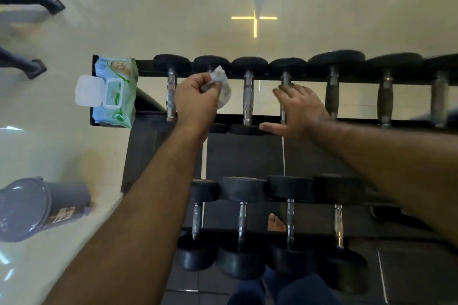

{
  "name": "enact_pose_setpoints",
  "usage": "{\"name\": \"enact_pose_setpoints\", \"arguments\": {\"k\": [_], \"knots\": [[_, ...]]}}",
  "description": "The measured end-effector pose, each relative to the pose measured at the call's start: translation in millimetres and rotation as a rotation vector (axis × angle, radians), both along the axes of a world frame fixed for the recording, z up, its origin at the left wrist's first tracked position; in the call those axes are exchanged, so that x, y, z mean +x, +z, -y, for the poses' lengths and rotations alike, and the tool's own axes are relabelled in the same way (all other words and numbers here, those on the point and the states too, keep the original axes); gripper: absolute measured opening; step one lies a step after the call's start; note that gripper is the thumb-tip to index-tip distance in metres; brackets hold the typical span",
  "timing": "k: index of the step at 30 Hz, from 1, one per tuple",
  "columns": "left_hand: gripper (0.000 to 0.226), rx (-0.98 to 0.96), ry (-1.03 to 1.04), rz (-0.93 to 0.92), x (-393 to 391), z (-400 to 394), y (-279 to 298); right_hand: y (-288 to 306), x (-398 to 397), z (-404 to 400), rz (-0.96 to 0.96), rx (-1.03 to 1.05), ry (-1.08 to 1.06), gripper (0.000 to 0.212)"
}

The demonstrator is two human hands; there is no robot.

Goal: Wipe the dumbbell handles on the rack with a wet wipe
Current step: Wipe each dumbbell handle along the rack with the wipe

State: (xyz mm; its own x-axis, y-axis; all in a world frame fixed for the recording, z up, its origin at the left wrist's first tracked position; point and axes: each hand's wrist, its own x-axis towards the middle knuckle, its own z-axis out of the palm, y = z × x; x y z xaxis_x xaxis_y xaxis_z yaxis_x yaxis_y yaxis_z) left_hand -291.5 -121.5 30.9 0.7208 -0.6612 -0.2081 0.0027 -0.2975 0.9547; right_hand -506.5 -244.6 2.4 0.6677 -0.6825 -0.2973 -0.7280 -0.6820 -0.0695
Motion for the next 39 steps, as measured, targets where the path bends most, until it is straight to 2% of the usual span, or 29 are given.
{"name": "enact_pose_setpoints", "arguments": {"k": [3, 5, 8, 11, 14, 16, 18, 21, 22, 24, 27, 29, 33, 37, 39], "knots": [[0.012, 0.009, -0.035, 0.157, -10.3, 18.0, -15.5, -4.0, -35.9, 16.5, -0.17, 0.091, 0.135, 0.137], [0.014, 0.032, -0.061, 0.305, -14.4, 31.1, -29.1, -8.7, -46.7, 18.8, -0.24, 0.12, 0.272, 0.141], [0.015, 0.036, -0.07, 0.459, -24.7, 55.3, -49.2, -15.2, -48.4, 20.2, -0.205, 0.11, 0.329, 0.135], [0.019, 0.075, -0.154, 0.59, -36.8, 79.6, -65.4, -17.4, -44.7, 20.0, -0.184, 0.11, 0.323, 0.124], [0.018, 0.05, -0.255, 0.799, -45.6, 95.9, -77.6, -17.9, -44.5, 21.4, -0.171, 0.131, 0.311, 0.119], [0.016, 0.104, -0.371, 0.968, -42.6, 98.1, -79.9, -16.9, -44.4, 22.2, -0.17, 0.139, 0.302, 0.119], [0.016, 0.162, -0.61, 1.106, -33.1, 93.4, -76.0, -17.1, -44.3, 22.1, -0.17, 0.144, 0.302, 0.119], [0.021, 0.319, -1.128, 1.076, -19.6, 74.2, -64.8, -20.6, -45.6, 22.5, -0.153, 0.158, 0.301, 0.122], [0.025, 0.377, -1.24, 1.07, -15.7, 68.5, -62.7, -22.1, -46.5, 22.9, -0.14, 0.155, 0.308, 0.124], [0.031, 0.337, -1.209, 1.143, -11.1, 64.6, -59.2, -24.6, -49.2, 24.2, -0.119, 0.142, 0.323, 0.126], [0.032, 0.148, -0.836, 1.339, -5.4, 77.6, -57.4, -26.6, -50.4, 24.7, -0.118, 0.132, 0.332, 0.128], [0.032, 0.122, -0.789, 1.461, -7.6, 88.3, -59.9, -28.5, -50.0, 24.6, -0.123, 0.126, 0.33, 0.13], [0.031, 0.107, -1.047, 1.476, -15.2, 82.3, -71.9, -27.4, -49.5, 24.6, -0.14, 0.117, 0.331, 0.131], [0.051, 0.206, -1.386, 1.341, -1.1, 62.6, -61.1, -23.6, -49.6, 23.5, -0.136, 0.131, 0.327, 0.132], [0.054, 0.165, -1.403, 1.381, 9.2, 56.9, -53.8, -22.2, -50.1, 22.9, -0.128, 0.129, 0.328, 0.133]]}}
